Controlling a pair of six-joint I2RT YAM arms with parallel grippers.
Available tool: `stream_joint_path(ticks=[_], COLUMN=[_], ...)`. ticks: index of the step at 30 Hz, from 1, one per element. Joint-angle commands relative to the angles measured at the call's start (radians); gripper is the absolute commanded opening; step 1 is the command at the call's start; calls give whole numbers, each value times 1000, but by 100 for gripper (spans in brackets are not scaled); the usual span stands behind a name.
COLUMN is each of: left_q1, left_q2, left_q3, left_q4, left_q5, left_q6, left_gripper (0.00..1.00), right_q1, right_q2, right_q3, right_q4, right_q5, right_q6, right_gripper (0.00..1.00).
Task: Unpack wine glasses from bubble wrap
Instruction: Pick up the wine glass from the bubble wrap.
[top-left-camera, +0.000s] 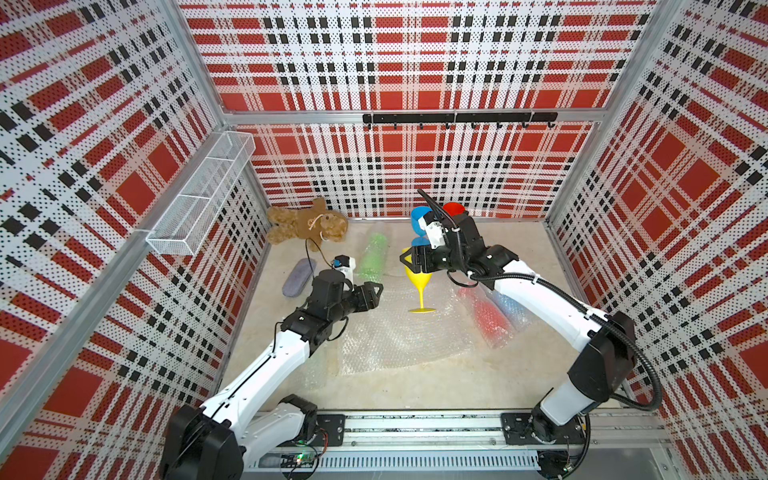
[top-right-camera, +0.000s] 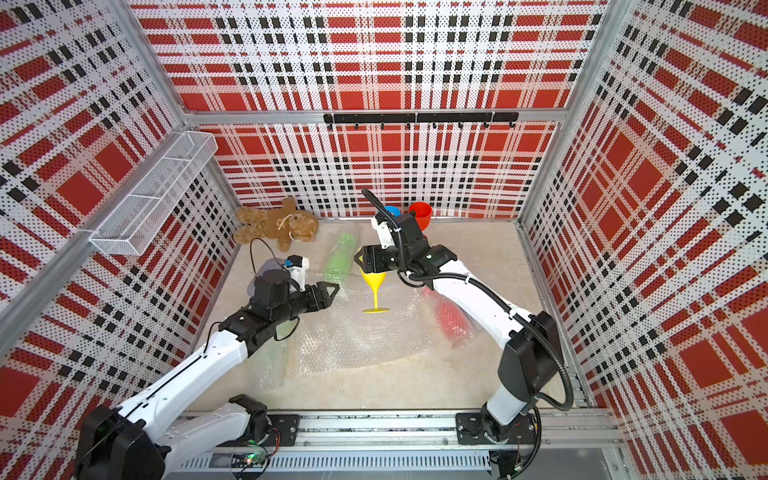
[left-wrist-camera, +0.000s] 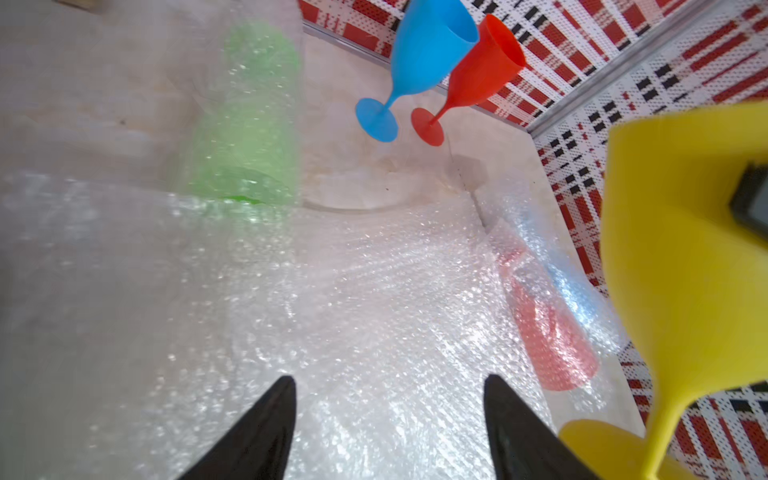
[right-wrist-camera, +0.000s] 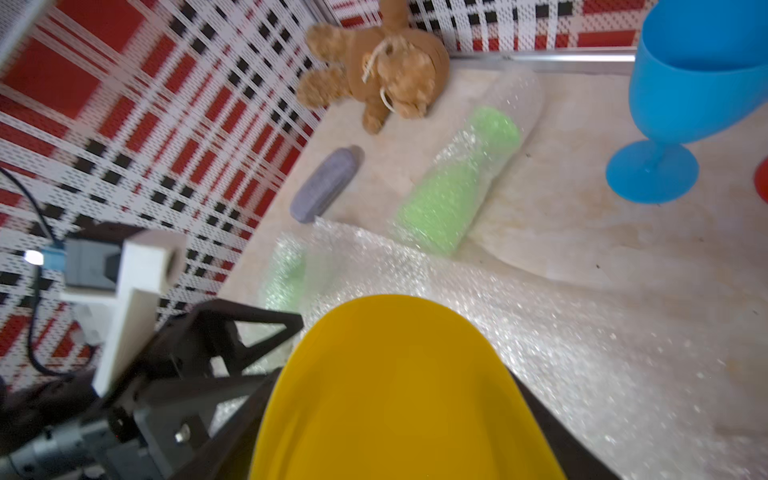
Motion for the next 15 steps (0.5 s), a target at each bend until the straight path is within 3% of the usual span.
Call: stream_joint_path(ticks=[1,8,15], left_q1=[-69,-117,-170], left_q2=[-50,-154,-92], left_q3=[-7,-74,-59], left_q4=[99,213,217], left_q5=[60,114,148], left_q6=[0,48,81], left_gripper=[76,74,70], right_q1=[-6,-5,10], right_q2=[-23,-57,-106], right_q3=[-64,-132,-179], right_q4=[212,312,368], right_q5=[-76,-147,-182], right_q6=[111,159,195], right_gripper=[72,70,69])
